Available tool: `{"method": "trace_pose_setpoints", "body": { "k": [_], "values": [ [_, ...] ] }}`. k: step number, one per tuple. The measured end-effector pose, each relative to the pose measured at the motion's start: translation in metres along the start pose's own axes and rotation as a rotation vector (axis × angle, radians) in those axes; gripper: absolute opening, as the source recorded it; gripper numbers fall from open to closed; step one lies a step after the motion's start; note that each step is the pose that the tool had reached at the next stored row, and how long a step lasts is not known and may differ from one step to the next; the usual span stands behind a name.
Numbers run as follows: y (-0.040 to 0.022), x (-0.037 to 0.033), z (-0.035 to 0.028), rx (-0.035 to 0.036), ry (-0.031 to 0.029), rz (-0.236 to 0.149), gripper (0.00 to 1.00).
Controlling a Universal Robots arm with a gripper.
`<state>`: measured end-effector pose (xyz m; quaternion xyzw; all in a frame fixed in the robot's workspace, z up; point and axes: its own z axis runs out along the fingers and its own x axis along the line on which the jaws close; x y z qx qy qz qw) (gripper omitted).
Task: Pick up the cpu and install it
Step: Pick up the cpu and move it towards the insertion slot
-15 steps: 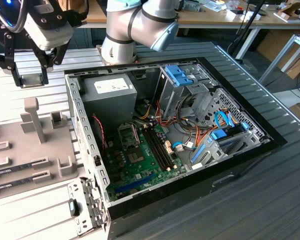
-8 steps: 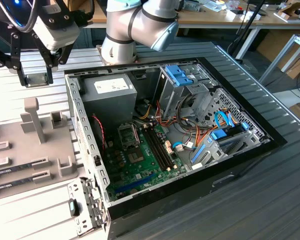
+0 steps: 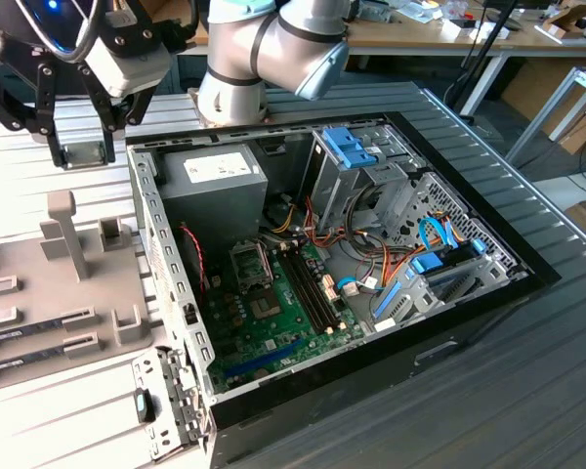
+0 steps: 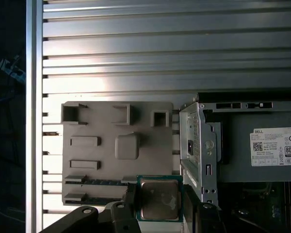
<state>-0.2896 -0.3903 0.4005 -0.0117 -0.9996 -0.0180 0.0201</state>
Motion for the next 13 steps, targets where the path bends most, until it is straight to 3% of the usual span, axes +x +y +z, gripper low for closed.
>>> {"method": "trace_pose_setpoints", "body": {
  "k": [13],
  "values": [
    [-0.0002,-0.0165,-0.0006,0.0,0.0,0.0,0.47]
  ]
}}
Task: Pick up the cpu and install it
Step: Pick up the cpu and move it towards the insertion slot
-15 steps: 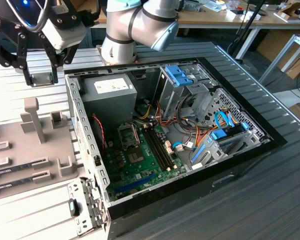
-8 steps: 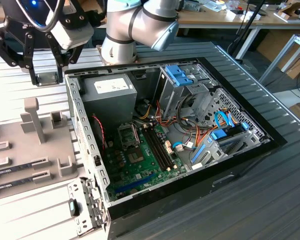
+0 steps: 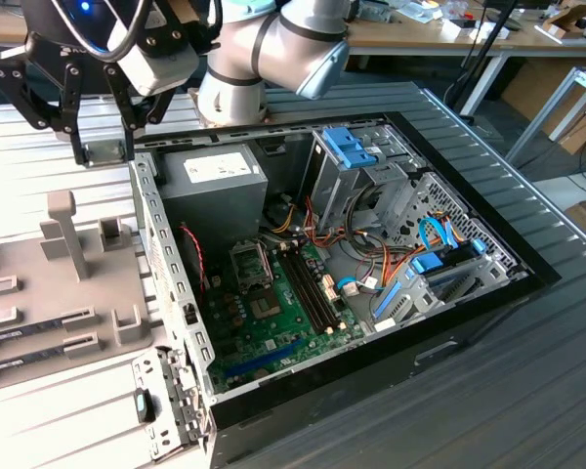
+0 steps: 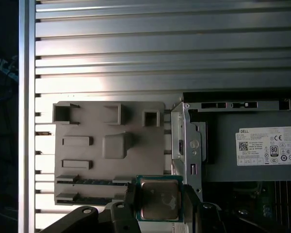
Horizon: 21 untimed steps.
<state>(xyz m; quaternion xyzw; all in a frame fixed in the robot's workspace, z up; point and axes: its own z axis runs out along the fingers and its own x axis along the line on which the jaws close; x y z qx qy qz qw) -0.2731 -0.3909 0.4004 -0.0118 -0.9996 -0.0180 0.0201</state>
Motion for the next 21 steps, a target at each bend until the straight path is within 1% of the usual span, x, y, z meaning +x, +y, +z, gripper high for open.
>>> {"method": "trace_pose_setpoints", "body": {
  "k": [7,10,11,12,13,21],
  "values": [
    [-0.0001,-0.0071,-0.0003,0.0,0.0,0.0,0.47],
    [-0.0002,-0.0138,-0.0005,0.0,0.0,0.0,0.47],
    [-0.0001,-0.0206,-0.0008,0.0,0.0,0.0,0.47],
    [0.0,-0.0256,-0.0009,0.0,0.0,0.0,0.47],
    [0.0,-0.0291,-0.0011,0.0,0.0,0.0,0.47],
    [0.0001,-0.0388,-0.0015,0.0,0.0,0.0,0.47]
  ]
}}
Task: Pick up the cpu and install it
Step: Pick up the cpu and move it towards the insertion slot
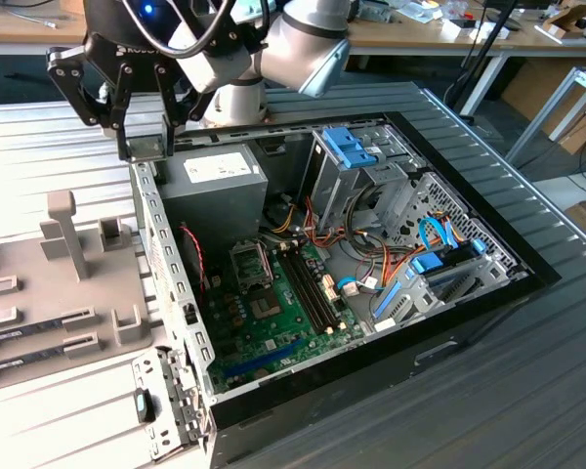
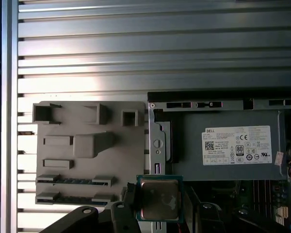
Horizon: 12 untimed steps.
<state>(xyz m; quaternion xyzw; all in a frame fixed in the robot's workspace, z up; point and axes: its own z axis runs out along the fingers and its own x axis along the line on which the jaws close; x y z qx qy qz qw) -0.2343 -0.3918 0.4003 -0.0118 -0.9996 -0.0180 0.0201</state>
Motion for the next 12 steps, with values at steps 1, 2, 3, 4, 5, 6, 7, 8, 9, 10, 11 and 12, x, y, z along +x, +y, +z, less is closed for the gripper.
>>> {"method": "trace_pose_setpoints", "body": {
  "k": [1,2,3,4,5,6,7,8,9,10,11,12],
  "values": [
    [0.0,-0.0009,0.0,-0.0001,-0.0001,0.0,0.47],
    [0.0,-0.0024,-0.0001,0.0,0.0,0.0,0.47],
    [0.0,-0.0035,-0.0001,0.0,0.0,0.0,0.47],
    [0.0,-0.0049,-0.0001,0.0,-0.0001,0.0,0.47],
    [0.0,-0.0059,-0.0002,0.0,0.0,0.0,0.47],
    [-0.0003,-0.0078,-0.0003,0.0,0.0,0.0,0.47],
    [-0.0006,-0.0085,-0.0003,0.0,0.0,0.0,0.47],
    [-0.0011,-0.0096,-0.0004,0.0,0.0,0.0,0.47],
    [-0.0018,-0.0109,-0.0004,0.0,0.0,0.0,0.47],
    [-0.0031,-0.012,-0.0005,0.0,0.0,0.0,0.47],
    [-0.0042,-0.013,-0.0005,0.0,0.0,0.0,0.47],
    [-0.0056,-0.0141,-0.0006,0.0,0.0,0.0,0.47]
  ]
}}
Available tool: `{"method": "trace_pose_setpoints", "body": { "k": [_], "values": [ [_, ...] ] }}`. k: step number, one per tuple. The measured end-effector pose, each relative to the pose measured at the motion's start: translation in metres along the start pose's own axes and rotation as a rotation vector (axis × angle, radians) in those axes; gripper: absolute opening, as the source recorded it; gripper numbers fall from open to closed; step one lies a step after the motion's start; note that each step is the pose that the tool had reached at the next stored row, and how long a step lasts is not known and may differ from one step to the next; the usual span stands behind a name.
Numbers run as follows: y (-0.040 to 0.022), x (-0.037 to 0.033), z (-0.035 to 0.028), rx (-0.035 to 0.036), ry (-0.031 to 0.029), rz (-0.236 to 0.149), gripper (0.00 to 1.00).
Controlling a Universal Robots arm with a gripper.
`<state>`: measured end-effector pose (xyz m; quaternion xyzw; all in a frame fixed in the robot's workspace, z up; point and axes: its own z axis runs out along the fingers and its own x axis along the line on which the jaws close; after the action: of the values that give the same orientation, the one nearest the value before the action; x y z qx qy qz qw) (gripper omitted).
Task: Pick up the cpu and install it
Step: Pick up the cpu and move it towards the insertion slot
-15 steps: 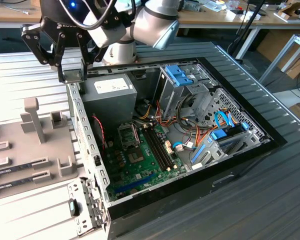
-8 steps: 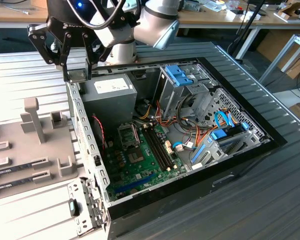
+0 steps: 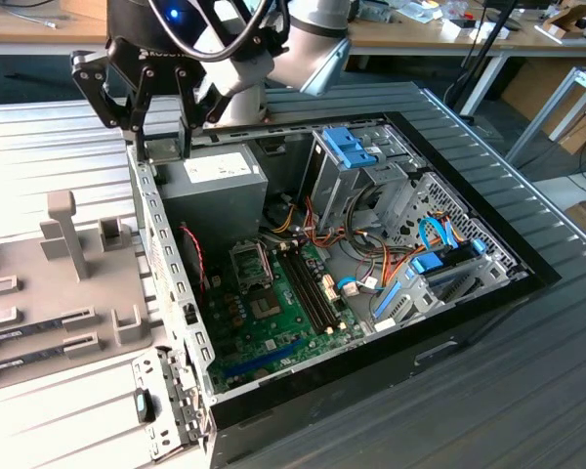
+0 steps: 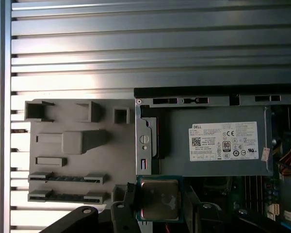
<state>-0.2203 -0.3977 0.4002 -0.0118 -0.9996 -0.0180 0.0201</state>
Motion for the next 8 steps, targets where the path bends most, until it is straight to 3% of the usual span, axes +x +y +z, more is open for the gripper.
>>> {"method": "trace_pose_setpoints", "body": {
  "k": [8],
  "values": [
    [-0.0045,-0.0052,-0.0003,0.0,0.0,0.0,0.47]
  ]
}}
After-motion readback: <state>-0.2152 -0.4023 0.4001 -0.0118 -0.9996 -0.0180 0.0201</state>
